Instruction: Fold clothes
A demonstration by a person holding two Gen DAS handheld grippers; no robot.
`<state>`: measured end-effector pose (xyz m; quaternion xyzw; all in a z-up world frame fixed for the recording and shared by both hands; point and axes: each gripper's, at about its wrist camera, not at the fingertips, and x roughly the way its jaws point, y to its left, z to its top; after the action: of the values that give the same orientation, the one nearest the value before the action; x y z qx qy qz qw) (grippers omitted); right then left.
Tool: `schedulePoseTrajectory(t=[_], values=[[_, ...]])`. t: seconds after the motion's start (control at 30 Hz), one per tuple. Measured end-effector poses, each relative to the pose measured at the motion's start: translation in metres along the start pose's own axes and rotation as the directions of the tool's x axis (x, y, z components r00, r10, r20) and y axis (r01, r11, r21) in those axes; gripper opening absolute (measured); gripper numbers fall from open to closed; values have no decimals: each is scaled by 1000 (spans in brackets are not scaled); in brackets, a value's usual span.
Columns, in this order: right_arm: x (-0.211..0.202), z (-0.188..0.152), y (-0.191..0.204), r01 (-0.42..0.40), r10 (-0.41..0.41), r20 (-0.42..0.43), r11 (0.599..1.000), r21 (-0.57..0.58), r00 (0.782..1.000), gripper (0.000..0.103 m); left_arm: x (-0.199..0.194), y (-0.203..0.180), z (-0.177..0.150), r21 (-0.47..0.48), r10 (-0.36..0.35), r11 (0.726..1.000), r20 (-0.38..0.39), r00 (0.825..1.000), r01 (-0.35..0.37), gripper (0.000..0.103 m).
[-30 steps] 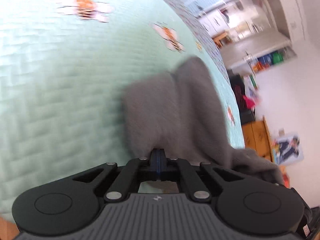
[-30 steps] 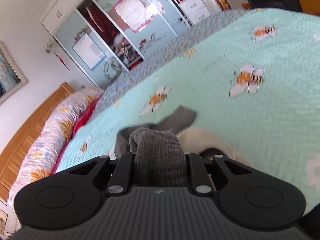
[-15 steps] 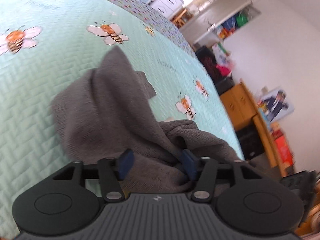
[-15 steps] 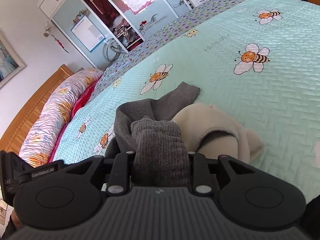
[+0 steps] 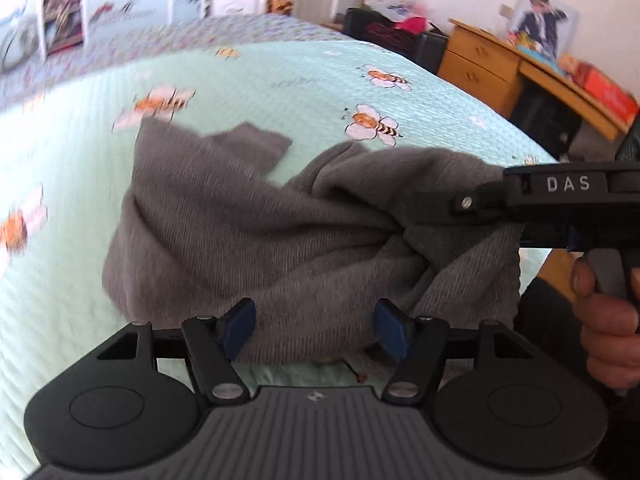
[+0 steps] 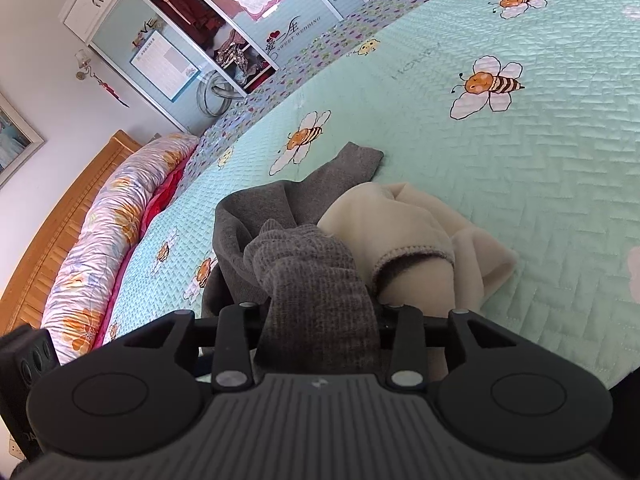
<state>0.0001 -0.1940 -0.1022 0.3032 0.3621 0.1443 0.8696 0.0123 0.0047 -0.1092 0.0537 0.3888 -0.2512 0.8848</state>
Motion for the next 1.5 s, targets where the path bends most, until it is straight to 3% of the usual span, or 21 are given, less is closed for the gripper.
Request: schedulePoseTrajectory(t=[0.1, 0.2, 0.3, 0.33, 0.4, 0.57, 0.73, 0.87, 1.0, 1.07, 1.1, 1.13, 1.17, 1.23, 1.3, 1.33, 1.4, 1.5], values=[[-2, 0, 1, -2, 2, 2, 1000, 0, 1000, 44, 15, -10, 12, 64, -30, 997, -9, 1000, 31, 69], [-3, -1, 0, -3, 3, 2, 1000, 3, 1000, 44, 37, -18, 9, 120, -29, 992, -65, 997, 36, 69], [-3, -4, 1, 6, -6, 1, 1000, -16, 1000, 41, 47, -13, -3, 78, -15, 997, -65, 998, 20, 57], [-5, -5, 2, 20, -20, 17, 999, -30, 1000, 34, 43, -6, -6, 47, -13, 999, -54, 998, 15, 51], [-13, -2, 3, 40, -36, 68, 997, -62, 997, 26, 30, 11, -11, -31, -9, 999, -21, 1000, 9, 26], [-43, 20, 2, 32, -20, 213, 998, -50, 977, 24, -3, 53, -25, -227, 10, 974, 59, 998, 4, 19], [-34, 11, 24, -85, 97, 106, 990, -111, 990, 25, -12, 83, -44, -368, 39, 930, 60, 997, -15, 24], [1, -28, 54, -160, 133, -136, 965, -206, 982, 31, -10, 98, -59, -425, 65, 904, 35, 997, -44, 28], [-9, -27, 71, -235, 200, -151, 932, -276, 968, 34, -19, 119, -70, -478, 120, 874, 30, 992, -91, 26], [-18, -20, 69, -292, 265, -135, 922, -254, 955, 45, -19, 130, -74, -499, 233, 839, -30, 972, -217, 17], [-25, -15, 63, -314, 295, -114, 923, -224, 949, 50, -22, 139, -78, -531, 256, 812, -51, 965, -243, 15], [-30, -11, 59, -317, 302, -103, 926, -206, 948, 62, -30, 145, -81, -566, 232, 798, -30, 972, -207, 15], [-34, -8, 54, -322, 308, -99, 928, -190, 946, 65, -38, 150, -84, -594, 195, 790, 10, 981, -152, 15], [-32, -5, 44, -346, 317, -168, 921, -179, 933, 65, -56, 143, -78, -571, 157, 817, 81, 984, -83, 16], [-27, -8, 35, -334, 285, -250, 925, -182, 925, 65, -66, 129, -65, -541, 86, 841, 138, 987, 3, 31], [-27, -11, 33, -315, 256, -267, 927, -205, 929, 65, -68, 122, -57, -532, 37, 845, 166, 985, 58, 44], [-28, -17, 34, -299, 230, -281, 924, -237, 932, 65, -57, 101, -39, -510, -83, 844, 182, 980, 167, 61], [-27, -27, 43, -297, 220, -288, 919, -260, 932, 65, -33, 67, -9, -477, -253, 823, 177, 951, 308, 66]])
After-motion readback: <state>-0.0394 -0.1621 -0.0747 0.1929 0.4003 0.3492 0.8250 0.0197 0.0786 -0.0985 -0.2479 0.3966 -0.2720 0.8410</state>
